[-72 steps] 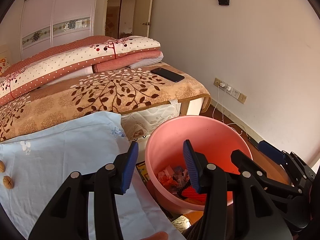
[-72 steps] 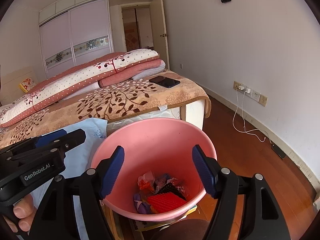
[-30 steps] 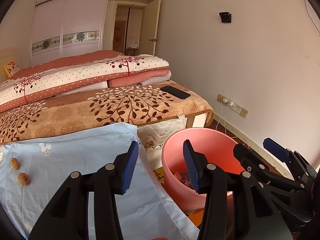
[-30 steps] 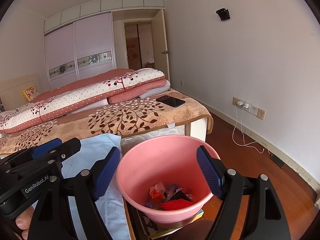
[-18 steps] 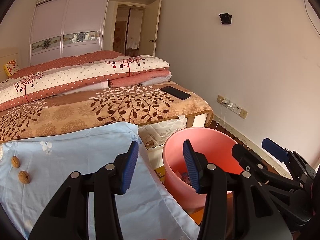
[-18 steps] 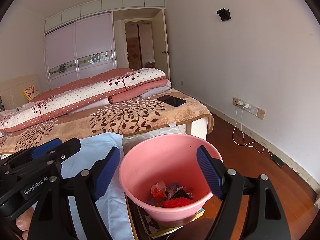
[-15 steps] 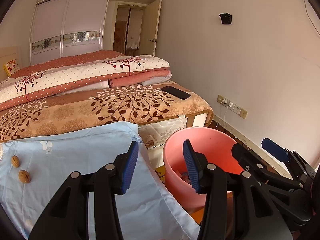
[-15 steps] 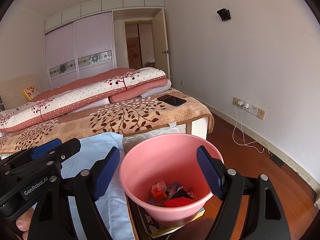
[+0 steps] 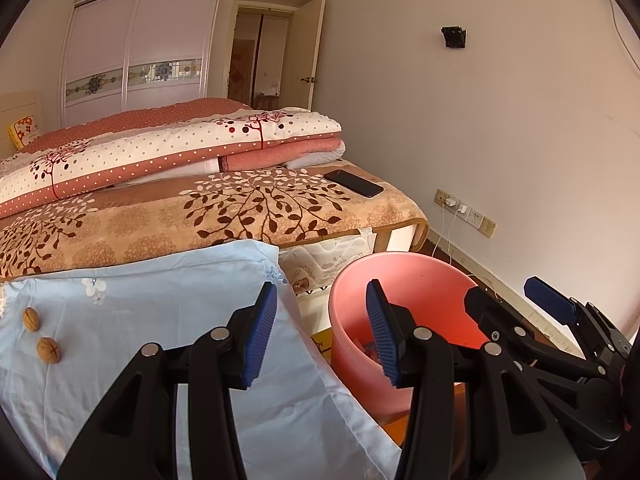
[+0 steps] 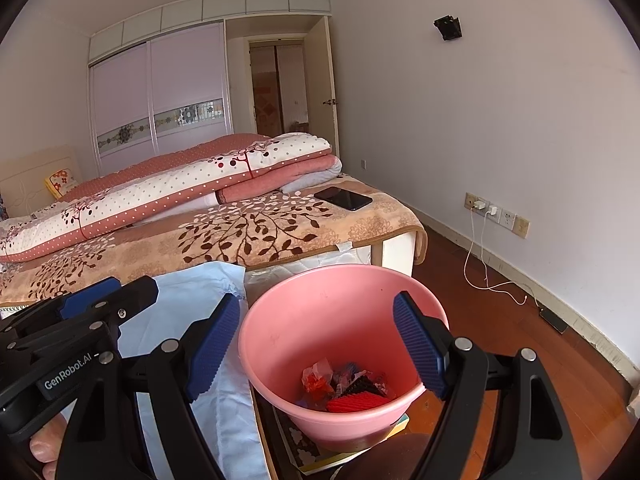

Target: Collect trash

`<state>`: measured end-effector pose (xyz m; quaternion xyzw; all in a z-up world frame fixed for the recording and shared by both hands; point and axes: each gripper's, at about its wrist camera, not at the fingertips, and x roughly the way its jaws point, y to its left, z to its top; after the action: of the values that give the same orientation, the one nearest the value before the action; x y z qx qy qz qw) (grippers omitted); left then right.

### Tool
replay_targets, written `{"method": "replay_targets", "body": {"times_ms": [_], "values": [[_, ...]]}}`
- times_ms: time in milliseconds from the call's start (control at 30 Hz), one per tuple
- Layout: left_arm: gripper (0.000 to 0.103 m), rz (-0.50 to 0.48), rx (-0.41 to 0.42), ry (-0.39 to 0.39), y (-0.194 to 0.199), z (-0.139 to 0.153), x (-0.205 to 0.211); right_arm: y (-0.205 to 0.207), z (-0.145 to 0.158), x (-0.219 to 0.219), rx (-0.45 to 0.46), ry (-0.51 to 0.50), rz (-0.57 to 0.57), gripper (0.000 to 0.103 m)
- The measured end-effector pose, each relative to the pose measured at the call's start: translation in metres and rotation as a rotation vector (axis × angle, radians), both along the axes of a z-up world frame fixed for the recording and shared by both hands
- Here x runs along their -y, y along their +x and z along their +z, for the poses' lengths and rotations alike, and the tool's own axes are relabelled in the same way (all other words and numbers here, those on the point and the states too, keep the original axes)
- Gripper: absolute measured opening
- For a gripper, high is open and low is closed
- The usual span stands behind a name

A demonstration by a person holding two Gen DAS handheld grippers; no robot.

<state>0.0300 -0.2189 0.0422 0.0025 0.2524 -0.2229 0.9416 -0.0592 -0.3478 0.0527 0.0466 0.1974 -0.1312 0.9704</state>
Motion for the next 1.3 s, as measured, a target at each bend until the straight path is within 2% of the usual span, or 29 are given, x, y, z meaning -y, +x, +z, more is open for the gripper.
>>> {"method": "replay_targets", "body": {"times_ms": [1300], "values": [[0.047,0.009,-0.024,0.01,0.0043,-0.0061,-0.0057,0.0063,-0.0026,-0.0012,-0.01,0.0,0.005,0.078]]}}
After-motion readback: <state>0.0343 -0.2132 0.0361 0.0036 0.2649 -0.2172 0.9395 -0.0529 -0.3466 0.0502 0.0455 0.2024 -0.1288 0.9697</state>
